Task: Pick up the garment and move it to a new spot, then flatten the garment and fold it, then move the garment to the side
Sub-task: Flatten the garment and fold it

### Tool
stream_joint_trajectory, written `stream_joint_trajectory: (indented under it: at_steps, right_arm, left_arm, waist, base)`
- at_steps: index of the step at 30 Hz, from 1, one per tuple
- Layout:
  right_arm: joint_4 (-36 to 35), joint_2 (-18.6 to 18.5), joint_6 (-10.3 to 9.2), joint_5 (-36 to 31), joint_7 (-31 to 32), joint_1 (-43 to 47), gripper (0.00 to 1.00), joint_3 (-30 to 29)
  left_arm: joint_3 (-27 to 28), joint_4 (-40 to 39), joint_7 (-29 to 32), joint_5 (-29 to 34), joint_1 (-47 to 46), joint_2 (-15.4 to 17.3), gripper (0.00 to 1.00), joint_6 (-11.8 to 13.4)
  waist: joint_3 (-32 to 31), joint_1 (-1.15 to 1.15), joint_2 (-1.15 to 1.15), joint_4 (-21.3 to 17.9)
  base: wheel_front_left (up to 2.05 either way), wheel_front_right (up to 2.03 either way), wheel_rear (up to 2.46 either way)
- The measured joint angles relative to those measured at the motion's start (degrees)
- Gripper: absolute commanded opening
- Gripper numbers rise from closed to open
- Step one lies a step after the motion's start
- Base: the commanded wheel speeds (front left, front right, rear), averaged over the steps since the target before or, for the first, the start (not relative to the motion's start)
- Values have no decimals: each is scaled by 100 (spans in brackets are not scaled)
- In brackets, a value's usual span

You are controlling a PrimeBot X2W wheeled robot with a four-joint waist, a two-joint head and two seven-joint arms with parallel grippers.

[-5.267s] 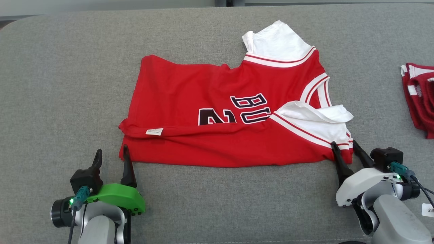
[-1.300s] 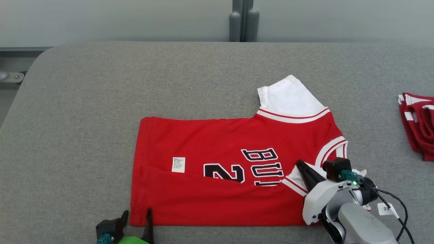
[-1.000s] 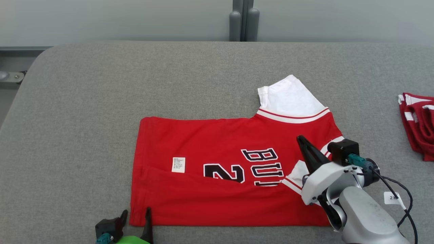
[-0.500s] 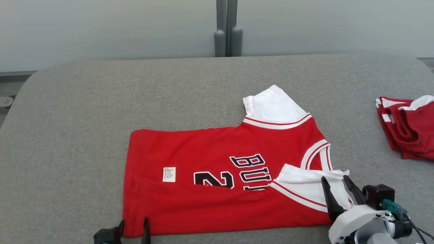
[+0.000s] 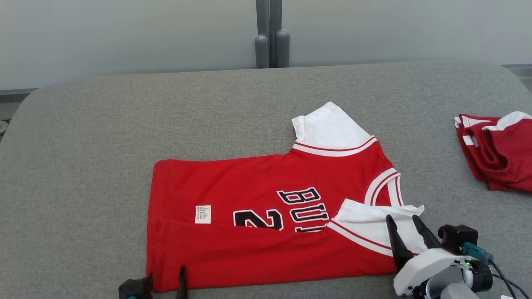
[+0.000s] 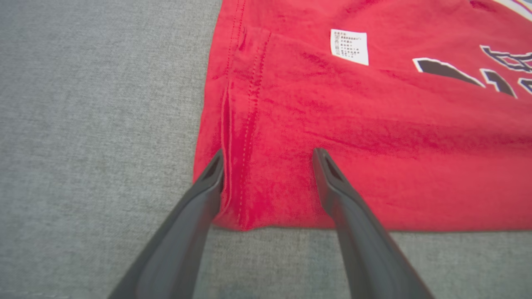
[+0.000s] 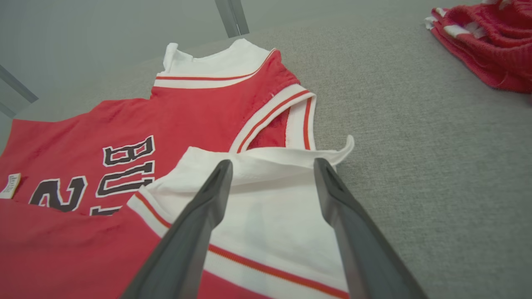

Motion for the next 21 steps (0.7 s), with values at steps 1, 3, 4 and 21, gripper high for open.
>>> stream_joint_trajectory:
  at_steps: [1,3,4,21]
  right_arm:
    - [37,13,0,36,0,-23,100,-3]
    - [153,20,0,114,0,-64,96,20]
    - [203,32,0,177,0,-79,94,24]
    - [659,76,0,336,0,-703,0,108]
  left_arm:
    - [0,0,0,5,-1,0,100,0]
    - [8,4,0,8,-2,0,100,0]
    - [13,5,-1,15,-3,0,100,0]
    - [1,2,-7,47,-196,1,100,-8]
  waist:
    - [11,0,0,18]
    - [35,0,0,59]
    - [47,0,0,80]
    - [343,0,0,271]
  base:
    - [0,0,0]
    - [0,0,0]
    - [0,0,0]
    - [0,0,0]
